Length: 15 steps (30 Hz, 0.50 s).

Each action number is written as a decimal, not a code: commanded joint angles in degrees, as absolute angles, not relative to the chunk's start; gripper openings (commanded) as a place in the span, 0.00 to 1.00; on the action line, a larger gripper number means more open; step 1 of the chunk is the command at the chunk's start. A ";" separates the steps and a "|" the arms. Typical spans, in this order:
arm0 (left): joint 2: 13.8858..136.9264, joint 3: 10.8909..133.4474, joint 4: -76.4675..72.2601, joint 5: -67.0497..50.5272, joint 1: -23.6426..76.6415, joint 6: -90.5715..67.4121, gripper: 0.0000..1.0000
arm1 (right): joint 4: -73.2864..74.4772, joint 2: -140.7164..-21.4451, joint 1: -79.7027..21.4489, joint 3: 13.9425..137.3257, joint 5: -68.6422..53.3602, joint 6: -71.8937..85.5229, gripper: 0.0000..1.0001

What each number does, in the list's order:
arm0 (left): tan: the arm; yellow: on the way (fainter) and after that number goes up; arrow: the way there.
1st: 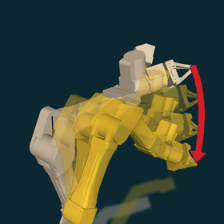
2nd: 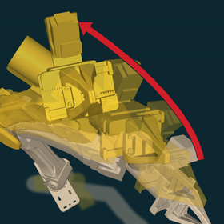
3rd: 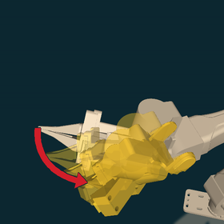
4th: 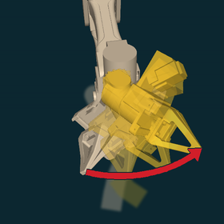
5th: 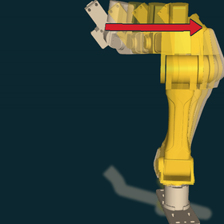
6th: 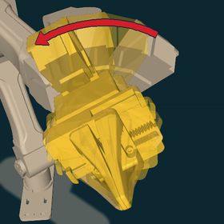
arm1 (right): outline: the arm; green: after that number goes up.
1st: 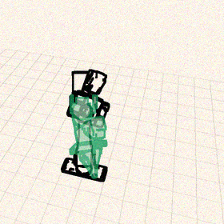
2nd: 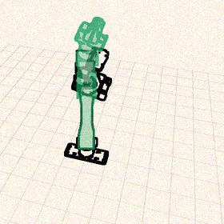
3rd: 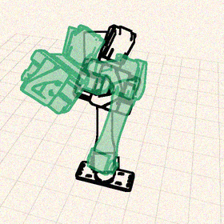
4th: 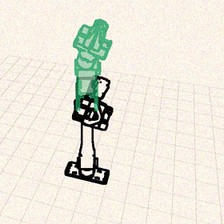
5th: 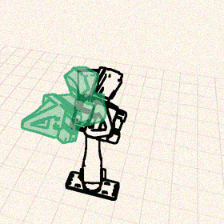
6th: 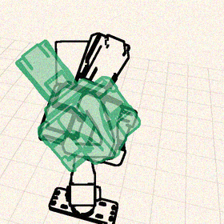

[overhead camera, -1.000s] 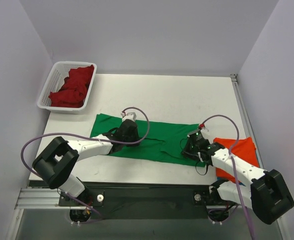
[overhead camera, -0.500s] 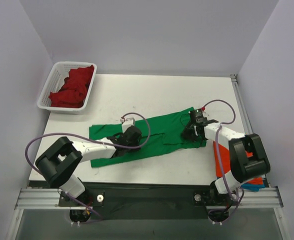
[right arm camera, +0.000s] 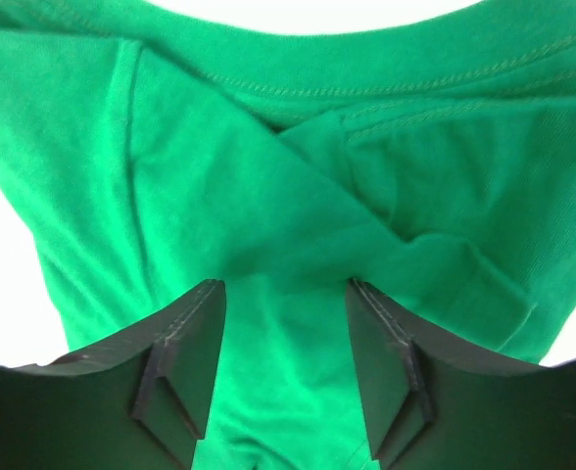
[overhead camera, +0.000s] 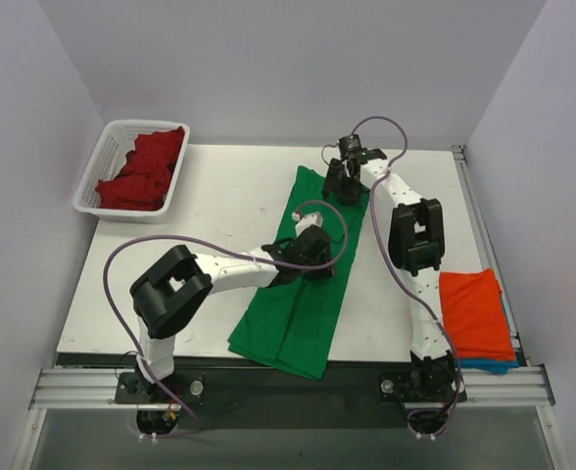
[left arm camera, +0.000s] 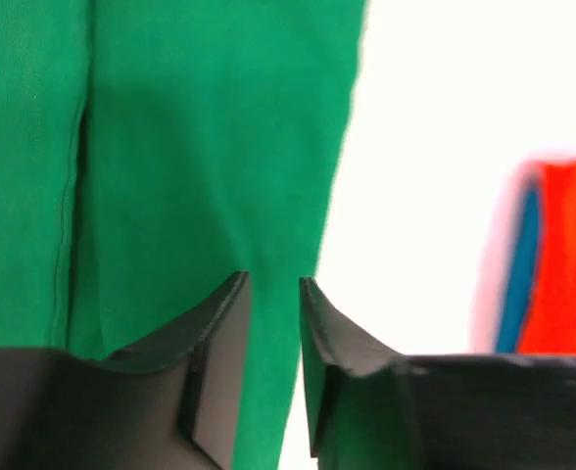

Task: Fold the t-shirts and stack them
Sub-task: Rotate the tshirt 90 degrees

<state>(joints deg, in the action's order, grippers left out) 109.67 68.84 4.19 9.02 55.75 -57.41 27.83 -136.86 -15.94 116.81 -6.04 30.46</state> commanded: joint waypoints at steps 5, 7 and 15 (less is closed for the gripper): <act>96.36 65.23 8.79 6.15 50.63 -50.01 0.40 | 37.79 -128.79 -17.58 120.08 -4.58 25.75 0.59; 93.09 60.24 10.27 6.85 49.40 -49.83 0.40 | 37.62 -125.61 -19.06 116.91 -2.03 26.71 0.59; 81.49 46.50 12.31 8.53 49.74 -48.87 0.28 | 28.14 -111.64 -25.39 91.87 3.16 35.15 0.57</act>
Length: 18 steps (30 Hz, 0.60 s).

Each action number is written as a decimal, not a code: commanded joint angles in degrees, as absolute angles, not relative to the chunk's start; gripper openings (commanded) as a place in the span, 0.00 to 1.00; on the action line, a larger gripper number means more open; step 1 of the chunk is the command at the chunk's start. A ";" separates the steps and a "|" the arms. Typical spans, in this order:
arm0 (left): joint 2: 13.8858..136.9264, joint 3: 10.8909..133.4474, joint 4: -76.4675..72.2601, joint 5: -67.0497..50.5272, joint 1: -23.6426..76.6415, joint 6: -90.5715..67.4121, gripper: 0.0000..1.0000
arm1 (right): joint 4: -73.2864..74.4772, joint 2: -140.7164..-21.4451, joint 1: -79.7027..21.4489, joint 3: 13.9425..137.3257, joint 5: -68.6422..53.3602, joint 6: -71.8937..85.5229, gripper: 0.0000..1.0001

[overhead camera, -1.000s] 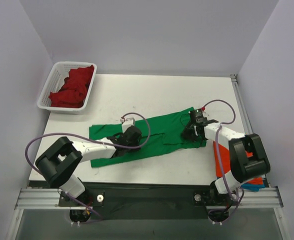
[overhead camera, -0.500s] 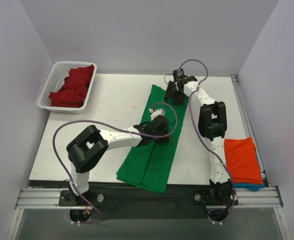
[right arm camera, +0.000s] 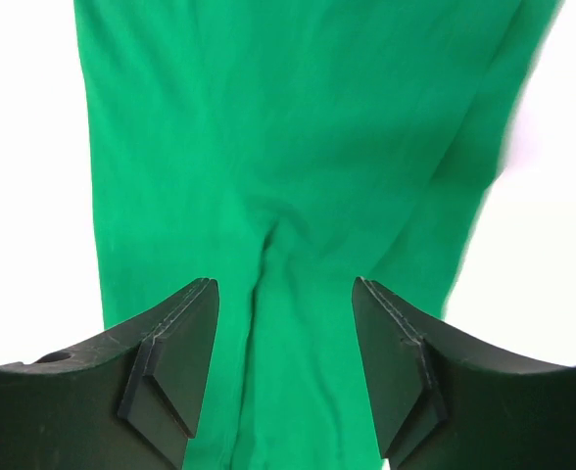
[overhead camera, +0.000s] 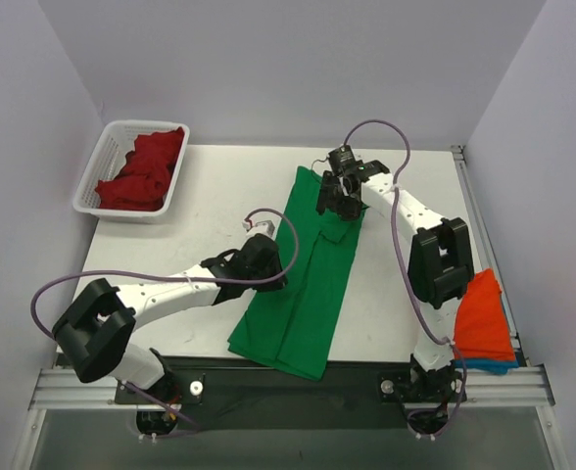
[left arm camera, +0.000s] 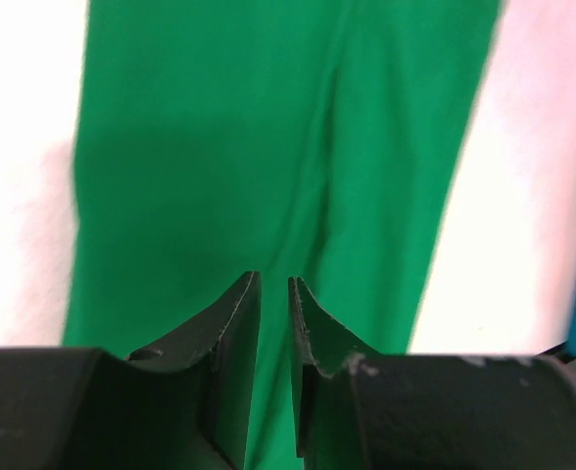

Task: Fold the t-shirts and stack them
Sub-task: Rotate the tshirt 90 degrees

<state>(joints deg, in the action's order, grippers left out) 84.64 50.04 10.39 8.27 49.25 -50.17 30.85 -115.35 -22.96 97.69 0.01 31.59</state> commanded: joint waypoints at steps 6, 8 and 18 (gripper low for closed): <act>80.50 38.69 8.36 8.09 52.03 -51.41 0.27 | 21.71 -112.75 -25.58 82.88 2.81 36.48 0.55; 81.64 37.62 5.64 7.48 52.03 -52.91 0.27 | 21.71 -115.82 -25.58 85.06 2.55 35.25 0.55; 95.17 43.32 -1.67 2.03 50.10 -55.90 0.27 | 23.82 -129.01 -21.80 99.99 -2.36 31.82 0.54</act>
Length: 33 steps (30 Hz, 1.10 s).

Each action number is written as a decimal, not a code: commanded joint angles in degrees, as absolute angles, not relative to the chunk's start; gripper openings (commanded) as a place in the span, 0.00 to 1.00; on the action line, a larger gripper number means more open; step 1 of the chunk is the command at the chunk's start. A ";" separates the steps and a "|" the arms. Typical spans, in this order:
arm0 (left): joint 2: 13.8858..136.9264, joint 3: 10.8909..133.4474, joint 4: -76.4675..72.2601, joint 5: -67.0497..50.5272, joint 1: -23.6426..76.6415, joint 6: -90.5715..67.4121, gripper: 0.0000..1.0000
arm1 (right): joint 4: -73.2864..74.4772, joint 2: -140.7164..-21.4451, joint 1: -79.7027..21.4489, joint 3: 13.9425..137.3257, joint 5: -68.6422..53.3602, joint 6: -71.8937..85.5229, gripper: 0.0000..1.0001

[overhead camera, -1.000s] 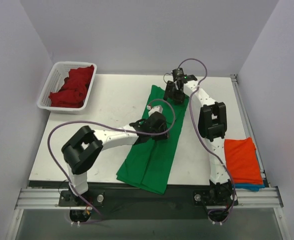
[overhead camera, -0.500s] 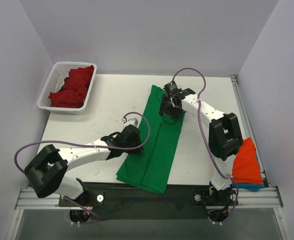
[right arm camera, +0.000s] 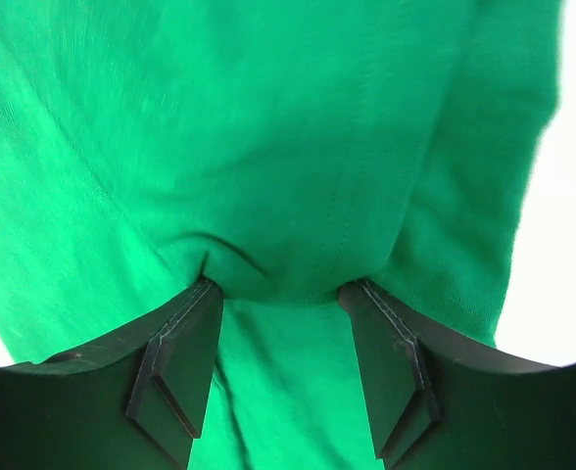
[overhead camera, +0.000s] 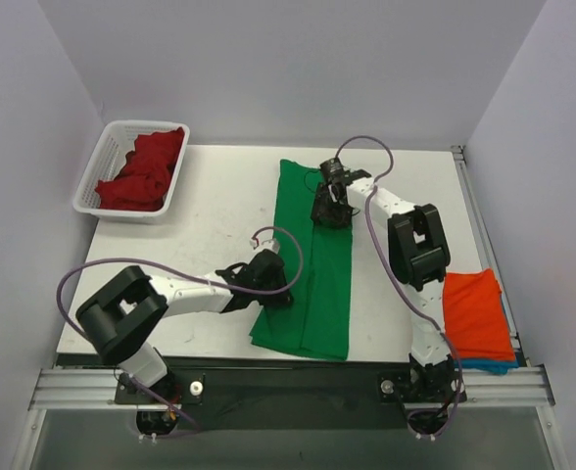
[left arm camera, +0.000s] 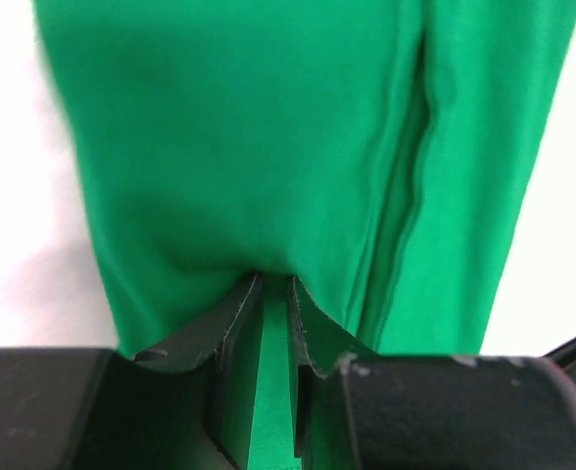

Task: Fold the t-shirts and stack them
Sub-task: Rotate the tshirt 90 degrees

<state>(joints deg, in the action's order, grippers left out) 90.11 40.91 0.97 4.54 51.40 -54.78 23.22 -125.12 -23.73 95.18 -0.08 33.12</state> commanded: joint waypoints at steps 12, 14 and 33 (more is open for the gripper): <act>96.34 54.76 -2.72 -5.97 47.81 -48.79 0.42 | 27.33 -129.30 -20.30 112.85 -9.76 26.19 0.64; 91.70 53.88 -0.97 -5.37 47.81 -48.69 0.48 | 27.68 -126.06 -20.30 111.98 -9.67 26.89 0.64; 69.52 26.64 -1.38 1.24 50.19 -46.59 0.52 | 17.50 -125.41 -30.14 104.59 -6.59 32.78 0.43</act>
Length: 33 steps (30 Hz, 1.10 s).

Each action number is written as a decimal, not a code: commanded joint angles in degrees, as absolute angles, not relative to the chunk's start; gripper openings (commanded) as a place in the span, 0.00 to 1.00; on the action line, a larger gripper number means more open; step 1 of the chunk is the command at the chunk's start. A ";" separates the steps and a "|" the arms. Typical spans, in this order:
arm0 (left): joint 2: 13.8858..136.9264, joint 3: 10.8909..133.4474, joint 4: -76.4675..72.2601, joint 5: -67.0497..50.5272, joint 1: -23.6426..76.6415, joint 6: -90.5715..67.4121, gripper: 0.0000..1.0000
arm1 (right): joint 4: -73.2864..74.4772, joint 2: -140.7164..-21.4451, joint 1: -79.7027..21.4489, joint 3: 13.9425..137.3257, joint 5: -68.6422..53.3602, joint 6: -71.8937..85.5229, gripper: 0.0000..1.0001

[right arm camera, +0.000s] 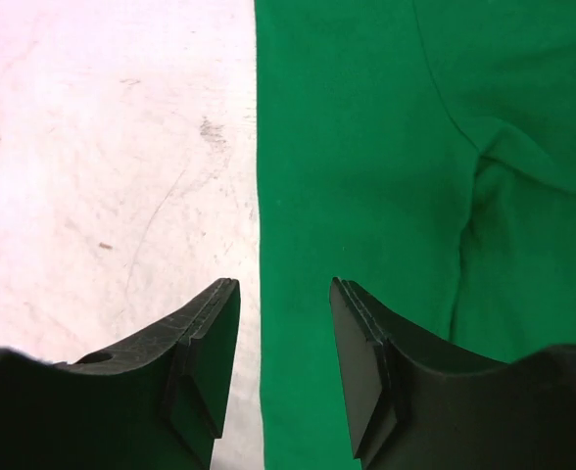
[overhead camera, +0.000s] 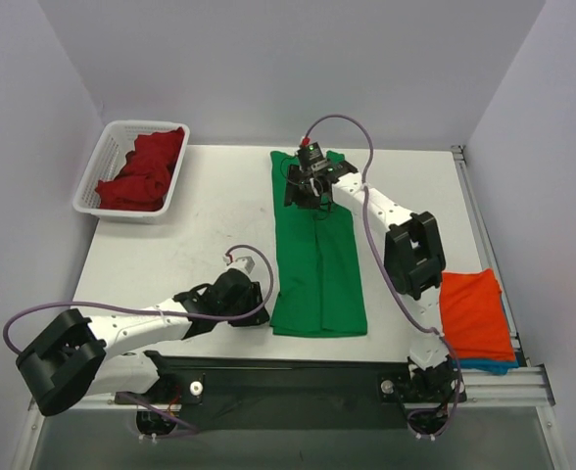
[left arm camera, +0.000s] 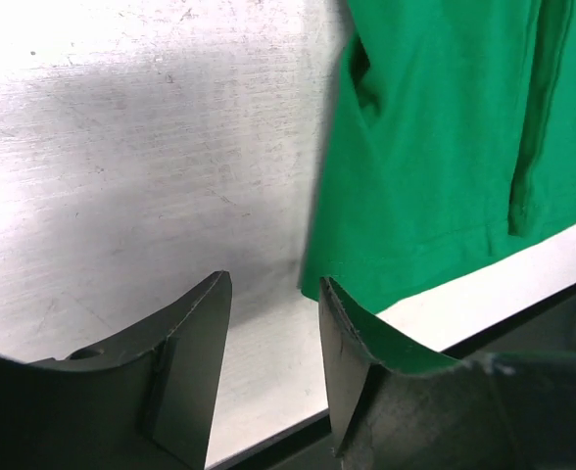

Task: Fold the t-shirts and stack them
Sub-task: Rotate the tshirt 90 degrees

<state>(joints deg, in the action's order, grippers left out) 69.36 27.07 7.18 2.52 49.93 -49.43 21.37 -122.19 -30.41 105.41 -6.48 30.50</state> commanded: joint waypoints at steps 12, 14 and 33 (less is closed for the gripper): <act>72.15 21.44 -13.18 -4.13 50.71 -48.07 0.52 | 15.29 -131.31 -32.25 106.61 -7.21 35.16 0.42; 73.29 21.45 -13.97 -4.74 51.32 -48.34 0.50 | 15.38 -131.66 -32.26 106.96 -7.03 35.59 0.42; 73.04 21.89 -8.26 -1.84 58.45 -61.78 0.06 | 15.38 -134.21 -32.26 108.02 -7.91 38.14 0.42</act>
